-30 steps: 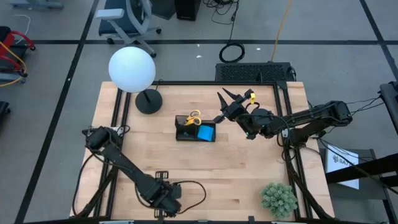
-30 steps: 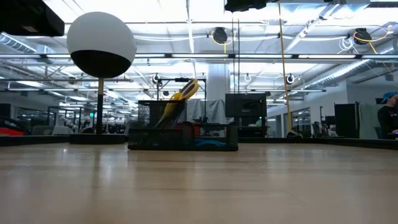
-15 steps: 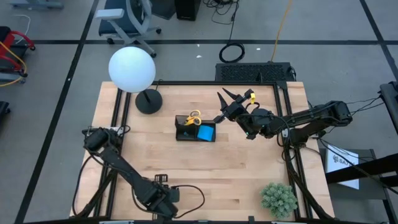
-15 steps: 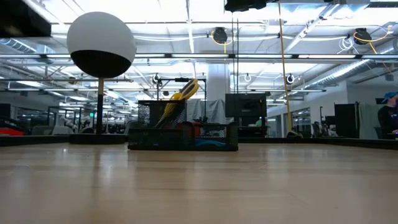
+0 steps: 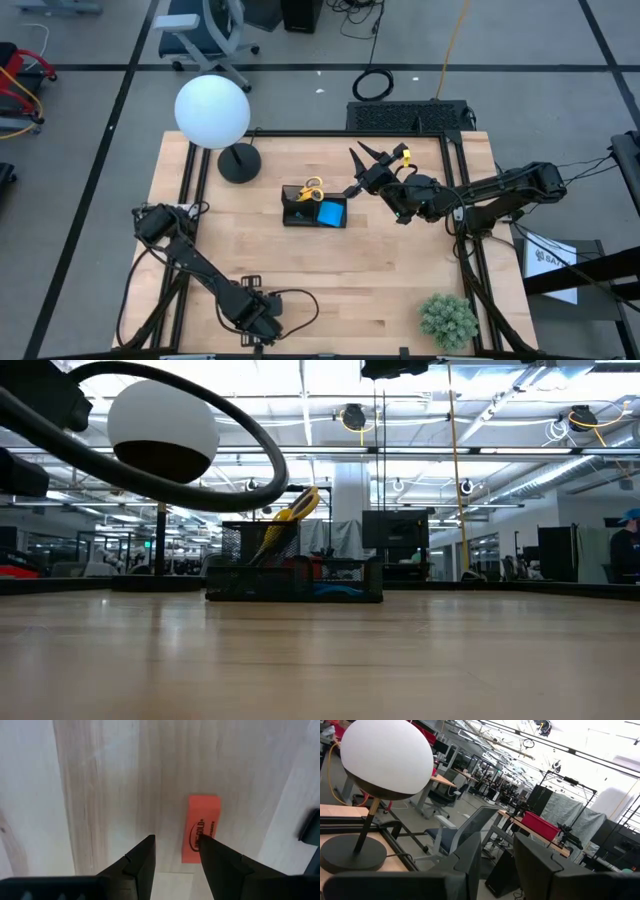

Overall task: Pick and place office supplies into organizer
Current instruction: Put the orange eraser into the black mesh desk organizer

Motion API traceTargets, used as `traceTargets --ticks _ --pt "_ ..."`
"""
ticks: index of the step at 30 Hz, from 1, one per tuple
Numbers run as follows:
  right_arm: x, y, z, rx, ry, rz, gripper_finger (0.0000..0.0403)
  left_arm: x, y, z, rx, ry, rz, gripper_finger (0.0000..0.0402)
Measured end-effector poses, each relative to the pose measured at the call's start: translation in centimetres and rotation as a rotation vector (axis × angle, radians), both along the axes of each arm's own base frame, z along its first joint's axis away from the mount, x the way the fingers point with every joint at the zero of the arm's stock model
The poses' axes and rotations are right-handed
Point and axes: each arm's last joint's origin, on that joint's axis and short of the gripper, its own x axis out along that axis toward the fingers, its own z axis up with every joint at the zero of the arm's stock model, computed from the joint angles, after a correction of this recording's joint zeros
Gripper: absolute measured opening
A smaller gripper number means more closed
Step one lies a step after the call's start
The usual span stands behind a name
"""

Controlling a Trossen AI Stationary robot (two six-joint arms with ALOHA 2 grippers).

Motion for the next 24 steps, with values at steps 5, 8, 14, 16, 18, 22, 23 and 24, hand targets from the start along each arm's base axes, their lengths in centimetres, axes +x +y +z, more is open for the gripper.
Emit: traceTargets --ticks 5,8,14,16,18,22,23,24 --pt "0.0 0.0 0.0 0.000 0.000 0.000 0.0105 0.1 -0.1 0.1 -0.011 -0.008 -0.009 0.0159" --pt "0.0 0.0 0.0 0.000 -0.001 0.000 0.0105 0.3 -0.3 0.4 -0.036 -0.037 -0.019 0.0159" --pt "0.0 0.0 0.0 0.000 0.000 0.000 0.0105 0.3 -0.2 1.0 -0.049 -0.058 -0.009 0.0159" --pt "0.0 0.0 0.0 0.000 0.000 0.000 0.0105 0.4 -0.1 1.1 -0.046 -0.060 -0.005 0.0159" --pt "0.0 0.0 0.0 0.000 0.000 0.000 0.0105 0.3 -0.2 1.1 -0.046 -0.060 -0.006 0.0159" --pt "0.0 0.0 0.0 0.000 0.000 0.000 0.0105 0.2 -0.3 1.1 -0.045 -0.067 -0.007 0.0159" --pt "0.0 0.0 0.0 0.000 0.000 0.000 0.0105 0.3 -0.4 1.1 -0.048 -0.070 -0.007 0.0159" --pt "0.0 0.0 0.0 0.000 0.000 0.000 0.0105 0.3 -0.4 1.1 -0.053 -0.076 -0.007 0.0159"
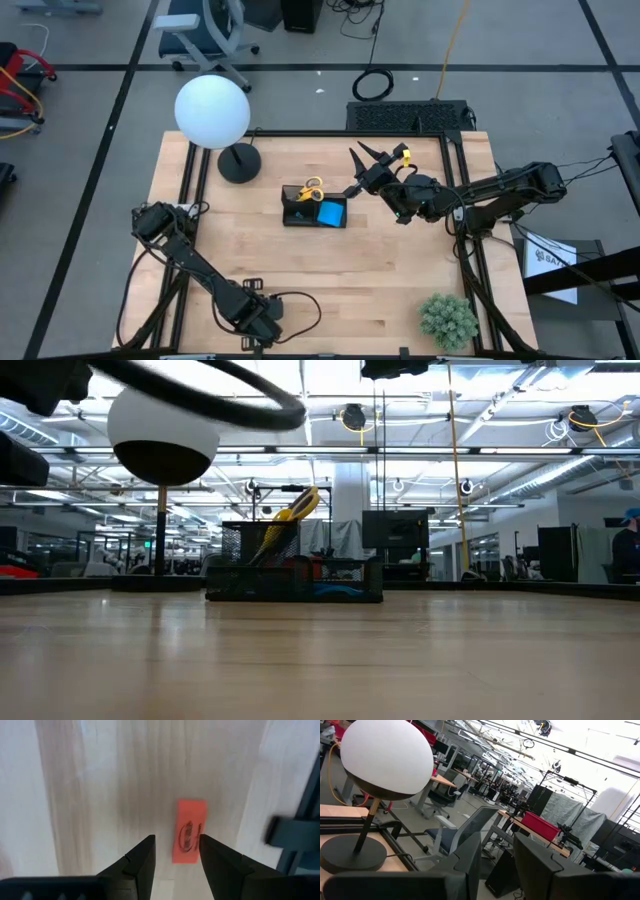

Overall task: Pick and place office supplies into organizer
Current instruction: Put the orange eraser into the black mesh desk organizer

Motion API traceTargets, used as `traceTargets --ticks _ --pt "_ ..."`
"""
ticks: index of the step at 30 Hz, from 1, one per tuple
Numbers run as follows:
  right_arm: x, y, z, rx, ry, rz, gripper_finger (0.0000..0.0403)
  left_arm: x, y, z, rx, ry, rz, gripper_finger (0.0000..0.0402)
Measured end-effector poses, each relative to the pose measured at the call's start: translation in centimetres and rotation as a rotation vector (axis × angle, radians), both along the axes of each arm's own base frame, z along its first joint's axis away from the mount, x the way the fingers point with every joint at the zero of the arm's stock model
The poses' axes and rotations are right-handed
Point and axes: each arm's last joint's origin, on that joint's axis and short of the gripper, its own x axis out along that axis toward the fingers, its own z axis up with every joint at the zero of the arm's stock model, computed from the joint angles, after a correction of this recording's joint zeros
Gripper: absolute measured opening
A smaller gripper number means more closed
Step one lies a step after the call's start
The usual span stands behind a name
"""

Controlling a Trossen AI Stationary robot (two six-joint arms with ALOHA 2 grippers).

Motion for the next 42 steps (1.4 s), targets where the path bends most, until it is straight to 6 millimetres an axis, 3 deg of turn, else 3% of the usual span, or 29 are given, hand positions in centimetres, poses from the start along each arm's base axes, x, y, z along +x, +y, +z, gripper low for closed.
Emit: traceTargets --ticks 9,42 --pt "0.0 0.0 0.0 0.000 0.000 0.000 0.0105 0.5 -0.7 0.1 -0.062 -0.072 -0.017 0.0159" --pt "0.0 0.0 0.0 0.000 0.000 0.000 0.0105 -0.1 -0.6 -1.6 -0.007 -0.044 -0.032 0.0159"
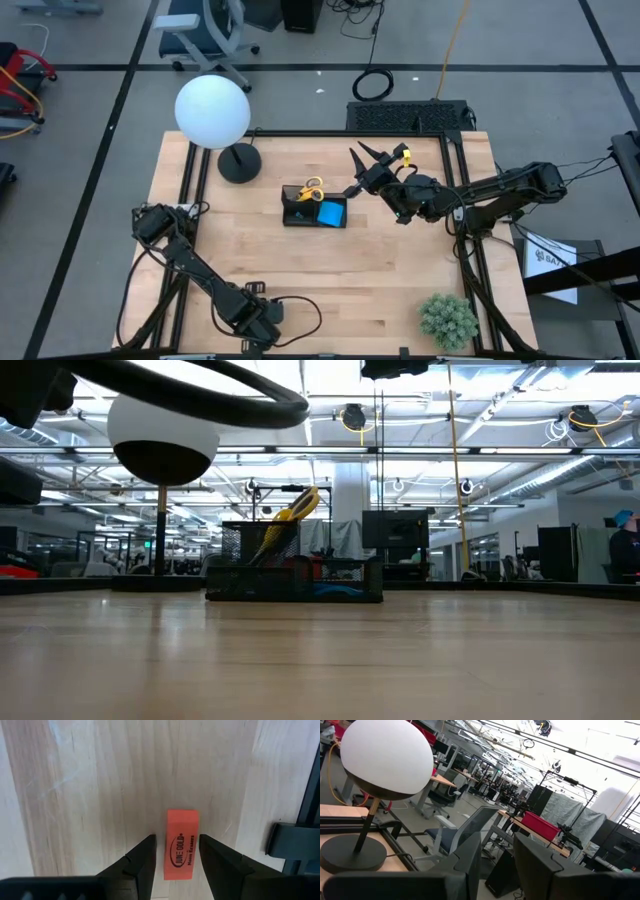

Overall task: Pick and place office supplies into organizer
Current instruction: Put the orange eraser into the black mesh desk organizer

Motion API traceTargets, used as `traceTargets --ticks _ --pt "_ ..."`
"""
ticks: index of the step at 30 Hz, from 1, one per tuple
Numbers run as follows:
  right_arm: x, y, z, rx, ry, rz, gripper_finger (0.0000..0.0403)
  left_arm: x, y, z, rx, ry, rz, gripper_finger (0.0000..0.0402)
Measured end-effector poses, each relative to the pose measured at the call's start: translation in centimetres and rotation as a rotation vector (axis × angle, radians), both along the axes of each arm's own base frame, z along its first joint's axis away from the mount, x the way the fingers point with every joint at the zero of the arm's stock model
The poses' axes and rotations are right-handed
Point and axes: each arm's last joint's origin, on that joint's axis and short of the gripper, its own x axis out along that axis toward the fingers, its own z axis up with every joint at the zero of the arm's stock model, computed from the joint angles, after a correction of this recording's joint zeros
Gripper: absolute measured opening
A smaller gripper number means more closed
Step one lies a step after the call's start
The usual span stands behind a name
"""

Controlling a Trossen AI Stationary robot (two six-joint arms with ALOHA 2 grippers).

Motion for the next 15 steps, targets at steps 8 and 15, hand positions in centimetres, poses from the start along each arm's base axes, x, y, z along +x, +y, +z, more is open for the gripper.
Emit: traceTargets --ticks 8,15 --pt "0.00 0.00 0.00 0.000 0.000 0.000 0.0105 -0.01 0.01 -0.04 0.000 0.005 0.004 0.0155" --pt "0.00 0.00 0.00 0.000 0.000 0.000 0.0105 -0.03 0.10 -0.11 0.004 0.012 0.011 0.0072"
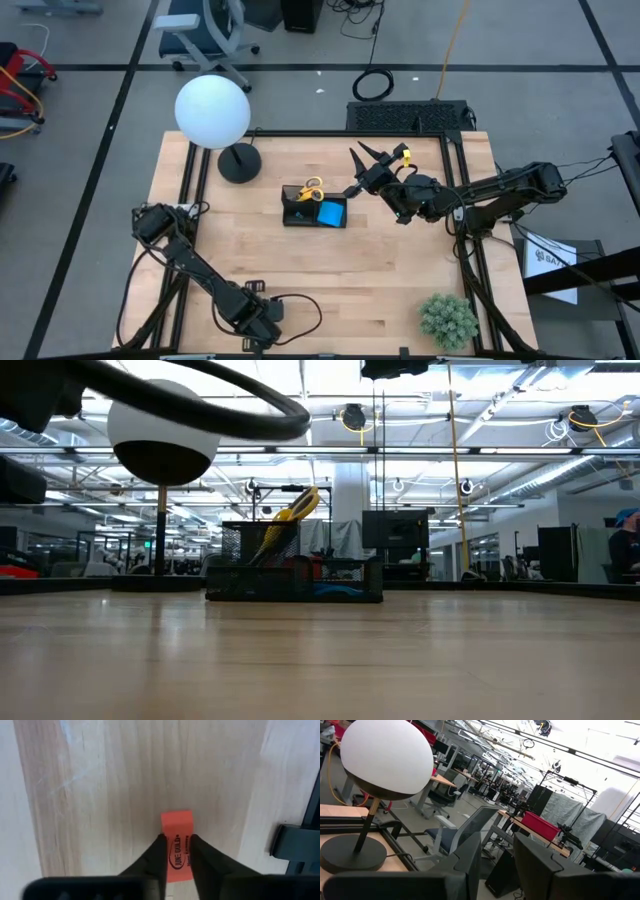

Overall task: Pick and place office supplies into organizer
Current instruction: Put the orange eraser into the black mesh desk organizer

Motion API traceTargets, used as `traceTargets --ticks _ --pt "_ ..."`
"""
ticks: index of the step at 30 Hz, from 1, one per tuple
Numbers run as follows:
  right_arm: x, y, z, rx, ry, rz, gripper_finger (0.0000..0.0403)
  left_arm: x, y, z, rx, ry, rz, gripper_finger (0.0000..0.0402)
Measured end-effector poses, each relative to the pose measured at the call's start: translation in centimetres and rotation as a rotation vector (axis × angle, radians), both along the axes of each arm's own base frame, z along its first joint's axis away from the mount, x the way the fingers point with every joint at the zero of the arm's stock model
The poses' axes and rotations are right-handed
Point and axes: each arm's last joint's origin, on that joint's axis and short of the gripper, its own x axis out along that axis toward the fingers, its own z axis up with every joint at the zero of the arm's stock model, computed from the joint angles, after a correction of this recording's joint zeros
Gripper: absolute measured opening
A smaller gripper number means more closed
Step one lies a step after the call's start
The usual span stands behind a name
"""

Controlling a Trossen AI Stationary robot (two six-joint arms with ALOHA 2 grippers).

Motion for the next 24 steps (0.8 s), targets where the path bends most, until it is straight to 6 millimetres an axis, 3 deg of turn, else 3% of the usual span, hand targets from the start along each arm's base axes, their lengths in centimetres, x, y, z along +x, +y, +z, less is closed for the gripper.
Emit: traceTargets --ticks 4,8,16,24 --pt "0.00 0.01 0.00 0.000 0.000 0.000 0.0105 0.00 0.05 0.04 0.002 0.001 0.000 0.0029" --pt "0.00 0.01 0.00 0.000 -0.001 0.000 0.0105 0.01 0.12 -0.01 0.006 0.003 0.001 0.0015" --pt "0.00 0.00 0.00 0.000 0.000 0.000 0.0105 0.13 0.21 -0.05 -0.004 0.013 0.031 0.0017" --pt "0.00 0.00 0.00 0.000 0.000 0.000 0.0105 0.16 0.17 -0.04 -0.009 0.010 0.019 0.0058"
